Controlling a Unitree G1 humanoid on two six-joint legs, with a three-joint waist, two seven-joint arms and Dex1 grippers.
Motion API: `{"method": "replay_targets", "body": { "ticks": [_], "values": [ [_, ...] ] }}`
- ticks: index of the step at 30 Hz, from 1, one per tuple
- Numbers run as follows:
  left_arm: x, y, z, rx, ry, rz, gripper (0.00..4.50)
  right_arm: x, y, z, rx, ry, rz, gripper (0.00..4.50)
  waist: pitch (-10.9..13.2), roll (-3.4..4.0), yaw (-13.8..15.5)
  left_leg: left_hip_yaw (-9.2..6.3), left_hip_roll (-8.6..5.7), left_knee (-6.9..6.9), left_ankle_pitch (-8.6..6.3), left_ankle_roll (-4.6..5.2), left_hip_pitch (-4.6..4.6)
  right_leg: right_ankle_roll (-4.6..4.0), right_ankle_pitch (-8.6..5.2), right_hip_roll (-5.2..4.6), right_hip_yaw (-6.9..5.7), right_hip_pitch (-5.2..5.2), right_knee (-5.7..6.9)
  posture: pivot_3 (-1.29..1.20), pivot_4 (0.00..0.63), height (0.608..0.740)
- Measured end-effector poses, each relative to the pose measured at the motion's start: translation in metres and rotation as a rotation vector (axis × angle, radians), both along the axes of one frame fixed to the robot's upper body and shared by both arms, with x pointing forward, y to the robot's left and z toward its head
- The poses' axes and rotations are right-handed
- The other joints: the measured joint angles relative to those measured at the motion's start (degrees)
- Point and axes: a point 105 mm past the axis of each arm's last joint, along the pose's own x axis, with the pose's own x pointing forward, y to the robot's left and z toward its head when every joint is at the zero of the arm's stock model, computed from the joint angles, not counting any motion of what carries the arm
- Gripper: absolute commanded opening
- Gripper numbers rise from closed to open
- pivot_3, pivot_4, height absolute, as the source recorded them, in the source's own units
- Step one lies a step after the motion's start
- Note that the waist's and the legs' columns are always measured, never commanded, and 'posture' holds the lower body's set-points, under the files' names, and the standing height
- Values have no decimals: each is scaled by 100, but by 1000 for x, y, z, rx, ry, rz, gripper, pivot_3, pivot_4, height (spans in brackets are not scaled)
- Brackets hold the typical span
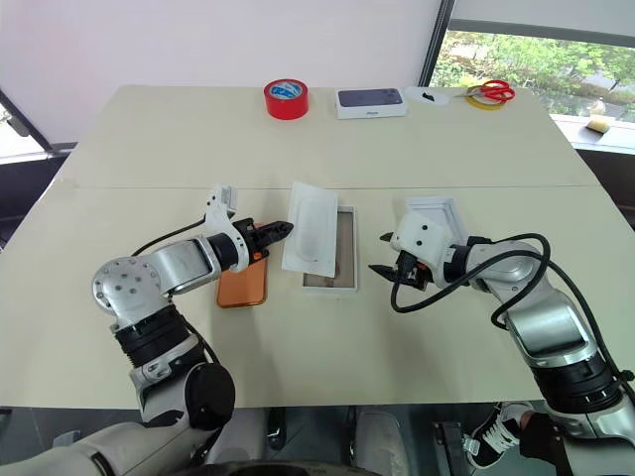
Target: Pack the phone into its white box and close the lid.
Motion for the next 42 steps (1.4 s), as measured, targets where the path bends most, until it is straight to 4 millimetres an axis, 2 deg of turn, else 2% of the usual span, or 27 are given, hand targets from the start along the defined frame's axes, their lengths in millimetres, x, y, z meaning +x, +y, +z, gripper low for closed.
{"method": "replay_targets", "body": {
  "ticks": [3, 6, 10, 14, 17, 21, 25, 27, 30, 32, 36, 42],
  "values": [
    [-3, -5, -3, 17, 3, -21, 0, 2, 1, 0, 4, -11, -1, 2865, 0, 0, -5, 0, 0, 0, 0, 0, 0, 0, 0, 0, 0, -1, 0, 0, 150, 730],
    [-4, -9, -4, 25, 5, -37, 865, 3, 3, -2, 9, -13, 0, 2933, 0, 0, -6, 0, 0, 0, 0, 0, 0, 0, 0, 0, 0, -1, 0, 0, 150, 730],
    [-5, -10, -4, 26, 4, -40, 2773, 2, 4, -3, 10, -13, 5, 2933, 0, 0, -6, 0, 0, 0, 0, 1, 0, 0, 0, 0, 0, -1, 0, 0, 150, 730],
    [-5, -10, -2, 9, -10, -55, 2773, 4, 9, -2, 28, -19, 5, 2933, 0, 0, -7, 0, 0, -1, -1, 1, 0, 0, 0, 0, 0, -2, 0, 0, 150, 730],
    [-5, -6, 1, 8, -29, -58, 2856, 6, 12, 0, 39, -21, -1, 2161, 0, 0, -10, 0, 0, -1, 0, 0, 0, 0, 0, 1, 0, -2, 0, 0, 150, 730],
    [3, 19, 12, 94, -115, -22, 2856, 15, 27, 3, 68, -43, -14, 135, -1, 1, -41, -1, 2, -7, 2, -4, 1, -1, 0, 4, 0, -7, 1, 0, 150, 730],
    [9, 39, 22, 218, -235, -9, 2856, 27, 39, 2, 84, -46, -55, 56, -3, 5, -17, 5, 2, -8, 4, -7, 1, -1, 0, 0, 0, -6, 0, 0, 150, 730],
    [7, 53, 14, 353, -294, -31, 2856, 35, 51, 2, 106, -46, -82, 56, -4, 7, -30, 7, 3, -11, 5, -10, 0, -2, 0, 1, 1, -11, 0, 0, 150, 730],
    [3, 62, 5, 483, -375, -89, 2856, 43, 60, -1, 115, -35, -128, 56, -4, 8, -19, 10, 3, -12, 4, -8, -2, -3, 1, -1, 1, -14, 0, 0, 150, 730],
    [-4, 71, -2, 592, -451, -153, 2856, 51, 76, -2, 136, -37, -157, 56, -5, 9, -47, 12, 5, -15, 1, -4, -3, -6, 2, 0, 2, -20, 1, 0, 150, 730],
    [-17, 77, -12, 664, -535, -262, 2856, 61, 94, -12, 131, -6, -204, 56, -5, 11, -47, 13, 6, -17, -6, 8, -9, -6, 2, -1, 2, -25, 1, 0, 150, 730],
    [-25, 77, -15, 659, -578, -322, 2856, 71, 96, -27, 55, 5, -279, 56, -5, 11, -25, 14, 6, -16, -9, 13, -16, -6, 2, -2, 1, -32, 1, 0, 150, 730]
  ]
}}
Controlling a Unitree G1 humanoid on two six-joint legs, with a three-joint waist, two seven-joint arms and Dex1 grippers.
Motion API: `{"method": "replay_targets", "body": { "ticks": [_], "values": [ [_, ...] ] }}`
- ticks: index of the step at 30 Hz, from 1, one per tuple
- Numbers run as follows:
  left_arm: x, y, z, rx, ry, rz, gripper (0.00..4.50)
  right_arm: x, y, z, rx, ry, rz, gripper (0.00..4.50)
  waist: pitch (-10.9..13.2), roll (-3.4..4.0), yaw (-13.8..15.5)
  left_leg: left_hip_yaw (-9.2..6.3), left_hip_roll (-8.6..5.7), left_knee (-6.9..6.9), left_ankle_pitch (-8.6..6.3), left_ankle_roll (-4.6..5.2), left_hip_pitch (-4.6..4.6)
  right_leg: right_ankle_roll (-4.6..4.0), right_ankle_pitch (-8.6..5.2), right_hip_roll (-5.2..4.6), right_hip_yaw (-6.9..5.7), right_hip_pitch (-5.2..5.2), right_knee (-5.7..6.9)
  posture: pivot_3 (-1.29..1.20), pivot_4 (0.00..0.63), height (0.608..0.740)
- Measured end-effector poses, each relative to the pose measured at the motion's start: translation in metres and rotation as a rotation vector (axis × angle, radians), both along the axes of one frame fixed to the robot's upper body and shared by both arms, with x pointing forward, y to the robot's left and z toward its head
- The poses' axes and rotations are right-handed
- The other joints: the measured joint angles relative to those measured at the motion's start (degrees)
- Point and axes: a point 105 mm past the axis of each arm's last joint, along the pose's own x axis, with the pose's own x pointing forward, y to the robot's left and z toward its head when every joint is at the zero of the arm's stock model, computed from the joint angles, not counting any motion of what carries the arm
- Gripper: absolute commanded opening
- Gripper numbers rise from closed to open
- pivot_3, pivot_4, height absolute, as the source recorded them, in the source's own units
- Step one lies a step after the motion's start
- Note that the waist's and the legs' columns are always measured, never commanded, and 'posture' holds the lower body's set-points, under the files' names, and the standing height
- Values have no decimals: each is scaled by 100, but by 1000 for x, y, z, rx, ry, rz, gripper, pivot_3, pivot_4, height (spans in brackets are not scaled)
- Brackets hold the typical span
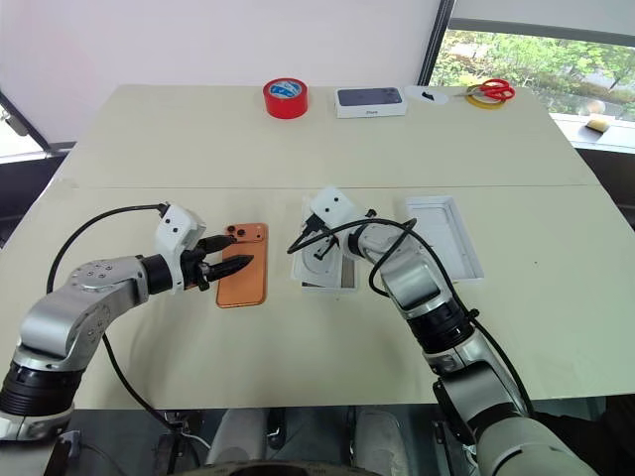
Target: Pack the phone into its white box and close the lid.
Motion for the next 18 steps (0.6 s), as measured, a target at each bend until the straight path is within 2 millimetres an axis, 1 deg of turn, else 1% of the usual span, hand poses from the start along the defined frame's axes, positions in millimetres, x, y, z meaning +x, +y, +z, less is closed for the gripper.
{"method": "replay_targets", "body": {
  "ticks": [3, 11, 14, 18],
  "values": [
    [-2, 0, -2, -1, 6, -3, 2856, 1, -4, -4, -42, -5, -11, 56, 0, 0, -22, -1, 1, -1, 0, 0, 1, 0, 0, 2, 0, 0, 1, 0, 150, 730],
    [-3, -2, -4, -11, 4, -10, 2856, 0, -28, -4, -203, -60, -11, 56, 0, 1, -27, -1, 1, -1, 0, 0, 1, 0, 0, 2, 0, -1, 1, 0, 150, 730],
    [-3, -3, -4, -19, 5, -13, 2856, -2, -31, -4, -250, -87, 9, 56, 0, 0, -27, -1, 1, -1, 0, 0, 1, 0, 0, 2, 0, -1, 2, 0, 150, 730],
    [-3, -5, -4, -21, 3, -15, 2856, -6, -29, -3, -271, -110, 42, 56, 0, 0, -28, -1, 1, -1, 0, 0, 1, 0, 0, 2, 0, -1, 2, 0, 150, 730]
  ]
}}
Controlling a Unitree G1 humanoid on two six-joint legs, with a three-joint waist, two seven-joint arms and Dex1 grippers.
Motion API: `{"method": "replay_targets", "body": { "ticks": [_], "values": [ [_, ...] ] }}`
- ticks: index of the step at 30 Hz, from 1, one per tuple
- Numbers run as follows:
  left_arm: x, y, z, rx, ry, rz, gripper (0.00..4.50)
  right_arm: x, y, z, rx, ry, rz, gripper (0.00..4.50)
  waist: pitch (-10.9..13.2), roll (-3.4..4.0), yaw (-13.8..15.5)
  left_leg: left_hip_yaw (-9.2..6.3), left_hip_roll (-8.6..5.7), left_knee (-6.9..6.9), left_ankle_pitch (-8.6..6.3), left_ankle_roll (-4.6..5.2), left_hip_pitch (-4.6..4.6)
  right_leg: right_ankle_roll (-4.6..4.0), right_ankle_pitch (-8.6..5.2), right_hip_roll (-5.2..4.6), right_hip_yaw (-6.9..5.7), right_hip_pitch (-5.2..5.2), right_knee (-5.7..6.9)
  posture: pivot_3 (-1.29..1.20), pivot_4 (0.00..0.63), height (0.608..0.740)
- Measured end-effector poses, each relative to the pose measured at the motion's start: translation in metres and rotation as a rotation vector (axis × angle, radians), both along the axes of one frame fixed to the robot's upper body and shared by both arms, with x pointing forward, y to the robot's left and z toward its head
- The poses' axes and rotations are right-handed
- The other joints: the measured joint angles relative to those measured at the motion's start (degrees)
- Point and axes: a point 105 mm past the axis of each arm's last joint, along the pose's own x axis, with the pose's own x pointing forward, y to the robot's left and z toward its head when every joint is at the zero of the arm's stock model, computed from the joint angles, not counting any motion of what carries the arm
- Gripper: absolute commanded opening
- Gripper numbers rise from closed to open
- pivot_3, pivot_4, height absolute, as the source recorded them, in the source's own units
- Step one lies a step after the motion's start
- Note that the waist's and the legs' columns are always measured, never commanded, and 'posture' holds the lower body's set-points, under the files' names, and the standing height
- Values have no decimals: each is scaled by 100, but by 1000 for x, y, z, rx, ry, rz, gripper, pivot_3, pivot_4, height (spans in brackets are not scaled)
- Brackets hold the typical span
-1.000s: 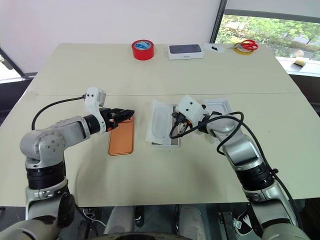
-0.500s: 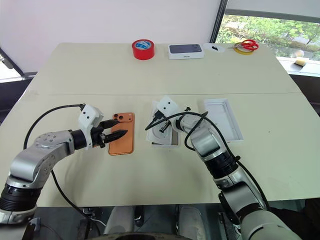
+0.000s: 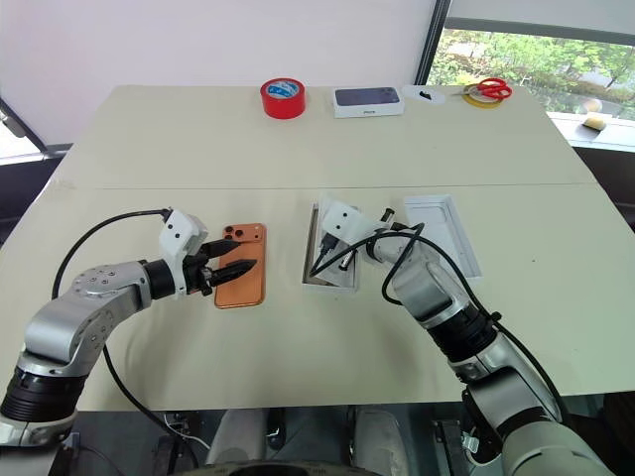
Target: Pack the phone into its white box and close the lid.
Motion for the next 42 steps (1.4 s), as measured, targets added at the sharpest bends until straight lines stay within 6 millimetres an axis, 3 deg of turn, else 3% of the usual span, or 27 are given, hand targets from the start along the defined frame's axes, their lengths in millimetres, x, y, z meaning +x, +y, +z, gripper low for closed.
{"method": "replay_targets", "body": {
  "ticks": [8, 16, 23, 28, 38, 42],
  "values": [
    [0, -3, 0, -9, -1, -9, 2856, -14, 22, 17, 32, -54, 129, 56, 0, 0, 0, 0, 0, 0, 0, 0, 0, 0, 0, 1, 0, 0, 0, 0, 150, 730],
    [0, -3, 0, -10, -2, -10, 2856, -25, 34, 14, 66, -13, 195, 56, 0, 0, 2, -1, 0, 0, 0, 0, 0, 0, 0, 1, 0, 0, 0, 0, 150, 730],
    [0, -4, 0, -11, -2, -10, 2856, -25, 33, -4, 31, 16, 178, 56, 0, 0, 1, 0, 0, 1, 0, 0, 0, 0, 0, 1, 0, 0, 0, 0, 150, 730],
    [0, -3, -1, -11, 0, -9, 2856, -26, 36, 0, 56, 13, 181, 56, 0, 0, 0, -1, 1, 1, 0, 0, 0, 0, 0, 1, 0, 0, 0, 0, 150, 730],
    [0, -3, -1, -13, 1, -9, 2856, -28, 65, 21, 196, 13, 211, 56, 0, 0, -2, -1, 1, 1, 0, 0, 0, 0, 0, 2, 0, 0, 0, 0, 150, 730],
    [0, -3, -1, -13, 0, -8, 2856, -22, 64, 13, 171, 35, 185, 56, 0, 0, 2, -1, 1, 1, 0, 0, 0, 0, 0, 2, 0, 1, 0, 0, 150, 730]
  ]
}}
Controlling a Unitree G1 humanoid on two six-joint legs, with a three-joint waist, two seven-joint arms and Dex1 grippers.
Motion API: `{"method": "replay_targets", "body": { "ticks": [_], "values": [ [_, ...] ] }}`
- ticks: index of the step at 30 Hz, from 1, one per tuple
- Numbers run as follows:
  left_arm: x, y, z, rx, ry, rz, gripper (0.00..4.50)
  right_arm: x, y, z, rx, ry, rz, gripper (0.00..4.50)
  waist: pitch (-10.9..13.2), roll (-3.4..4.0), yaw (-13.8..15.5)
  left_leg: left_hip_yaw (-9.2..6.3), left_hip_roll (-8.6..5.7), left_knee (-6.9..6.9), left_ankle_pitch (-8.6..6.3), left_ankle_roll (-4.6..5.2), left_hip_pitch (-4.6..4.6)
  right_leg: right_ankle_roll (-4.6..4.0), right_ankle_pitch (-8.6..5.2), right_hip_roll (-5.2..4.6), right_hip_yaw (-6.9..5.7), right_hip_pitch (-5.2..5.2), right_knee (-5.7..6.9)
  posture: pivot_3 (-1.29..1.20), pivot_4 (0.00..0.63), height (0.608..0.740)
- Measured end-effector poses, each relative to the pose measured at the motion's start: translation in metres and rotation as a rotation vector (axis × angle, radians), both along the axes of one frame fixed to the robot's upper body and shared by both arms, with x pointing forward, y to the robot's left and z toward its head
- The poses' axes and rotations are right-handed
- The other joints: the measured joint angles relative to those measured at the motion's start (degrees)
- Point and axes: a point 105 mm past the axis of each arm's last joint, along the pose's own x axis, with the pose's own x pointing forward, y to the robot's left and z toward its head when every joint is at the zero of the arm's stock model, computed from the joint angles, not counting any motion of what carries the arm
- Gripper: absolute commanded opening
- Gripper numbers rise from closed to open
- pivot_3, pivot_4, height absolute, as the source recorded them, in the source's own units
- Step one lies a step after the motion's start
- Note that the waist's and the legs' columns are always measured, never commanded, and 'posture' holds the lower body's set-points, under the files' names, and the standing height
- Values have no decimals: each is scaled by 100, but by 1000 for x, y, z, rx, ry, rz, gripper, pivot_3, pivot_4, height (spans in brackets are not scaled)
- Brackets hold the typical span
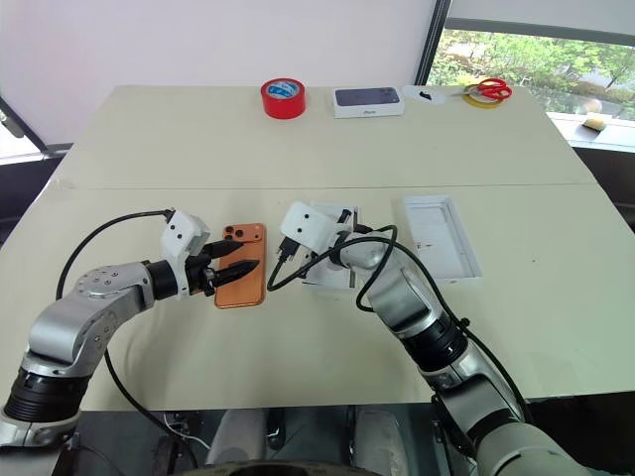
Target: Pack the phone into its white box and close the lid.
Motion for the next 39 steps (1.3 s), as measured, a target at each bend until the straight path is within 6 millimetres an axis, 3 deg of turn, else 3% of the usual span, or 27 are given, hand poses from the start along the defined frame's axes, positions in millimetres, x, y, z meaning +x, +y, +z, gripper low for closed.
{"method": "replay_targets", "body": {
  "ticks": [13, 19, 25, 30, 36, 39],
  "values": [
    [-2, 1, -2, -9, 10, 3, 2856, 1, -27, -11, -82, 49, -80, 56, 0, 0, -4, -1, 0, -1, 0, 0, 0, 0, 0, 0, 0, -1, 1, 0, 150, 730],
    [-6, -5, 1, -25, 7, -49, 2856, -8, -21, 8, -6, 26, -40, 56, 0, 0, -15, -1, 1, -2, 0, 0, 0, 0, 0, 1, 0, -2, 1, 0, 150, 730],
    [-15, -10, 4, -8, -4, -114, 2856, -4, -42, 12, -13, 29, -97, 56, 0, 0, -1, 1, 0, -1, 0, 0, 0, 0, 0, -1, 0, -1, 0, 0, 150, 730],
    [-20, -14, 1, 4, 0, -149, 2856, -2, -54, -4, -61, 70, -119, 56, 0, 0, -5, 1, 0, -2, 0, 0, 0, 0, 0, 0, 0, -2, 0, 0, 150, 730],
    [-20, -12, 0, 5, 3, -132, 2856, -12, -50, -22, -103, 122, -73, 56, 0, 0, -7, 0, 1, -1, 0, 0, 0, 0, 0, 0, 0, -2, 0, 0, 150, 730],
    [-17, -4, 4, -4, -5, -83, 2856, -13, -49, -21, -105, 118, -57, 56, 0, 0, -7, -2, 1, -1, 0, 0, 1, 0, 0, 0, 0, -1, 0, 0, 150, 730]
  ]
}}
